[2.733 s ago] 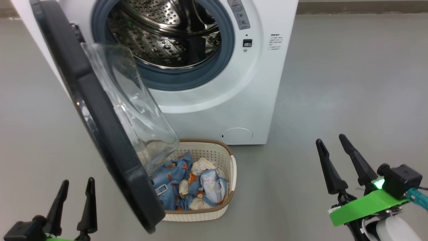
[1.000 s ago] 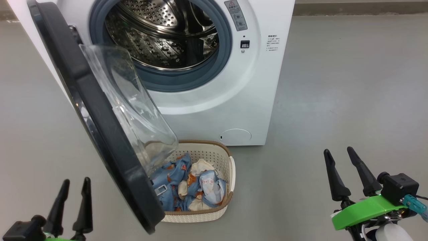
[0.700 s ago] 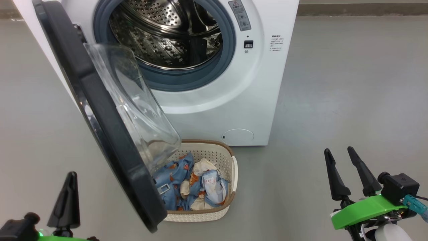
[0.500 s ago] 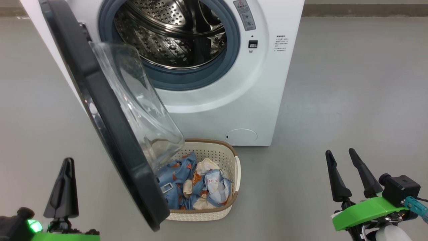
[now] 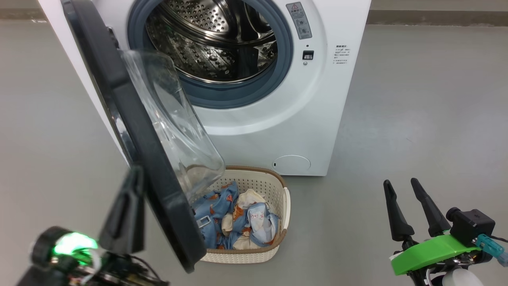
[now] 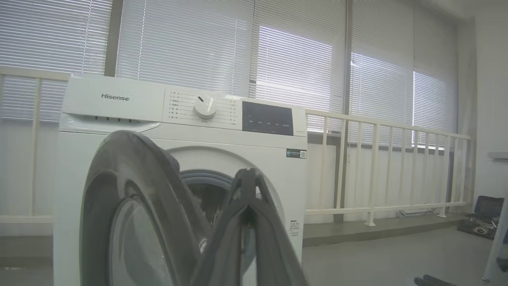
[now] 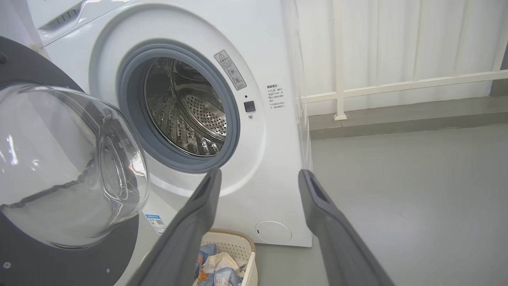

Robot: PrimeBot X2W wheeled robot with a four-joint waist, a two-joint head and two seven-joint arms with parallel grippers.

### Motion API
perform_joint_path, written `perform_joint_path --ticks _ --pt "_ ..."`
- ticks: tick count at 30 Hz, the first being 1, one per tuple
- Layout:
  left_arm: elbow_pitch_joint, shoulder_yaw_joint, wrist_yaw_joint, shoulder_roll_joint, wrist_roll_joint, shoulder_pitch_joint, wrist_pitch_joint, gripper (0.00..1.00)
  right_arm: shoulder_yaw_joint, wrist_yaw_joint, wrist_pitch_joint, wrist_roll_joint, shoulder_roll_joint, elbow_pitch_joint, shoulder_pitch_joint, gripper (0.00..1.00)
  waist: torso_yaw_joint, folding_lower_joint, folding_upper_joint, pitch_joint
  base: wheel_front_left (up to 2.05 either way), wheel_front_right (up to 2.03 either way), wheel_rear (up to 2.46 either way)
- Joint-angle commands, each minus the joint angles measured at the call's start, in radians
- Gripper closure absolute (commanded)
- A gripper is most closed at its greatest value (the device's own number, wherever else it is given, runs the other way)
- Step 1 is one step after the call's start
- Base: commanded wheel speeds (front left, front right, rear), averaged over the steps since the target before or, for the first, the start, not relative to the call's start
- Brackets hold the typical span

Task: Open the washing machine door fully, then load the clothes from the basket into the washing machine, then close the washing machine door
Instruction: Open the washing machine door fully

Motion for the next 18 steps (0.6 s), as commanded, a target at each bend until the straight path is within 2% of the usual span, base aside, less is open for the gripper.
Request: perform_joint_path --ticks 1,10,18 --pt "-0.05 -0.014 -0.002 0.012 0.0 -0.027 0.001 1.0 0.023 0.005 -0.012 -0.011 -0.005 -0.019 -0.005 0.0 -0.001 0.0001 0.0 0.0 0.0 0.0 0.0" --pt "0.014 -0.185 -0.002 0.006 -0.049 -0.041 0.044 1.0 0.032 0.005 -0.012 -0.008 0.006 -0.014 -0.018 0.0 -0.032 0.0001 0.0 0.014 0.0 0.0 0.0" --pt "0.17 -0.233 -0.002 0.01 -0.108 -0.04 0.078 1.0 0.032 0.005 -0.012 -0.013 0.014 -0.012 -0.022 0.0 -0.078 0.0001 0.0 0.026 0.0 0.0 0.0"
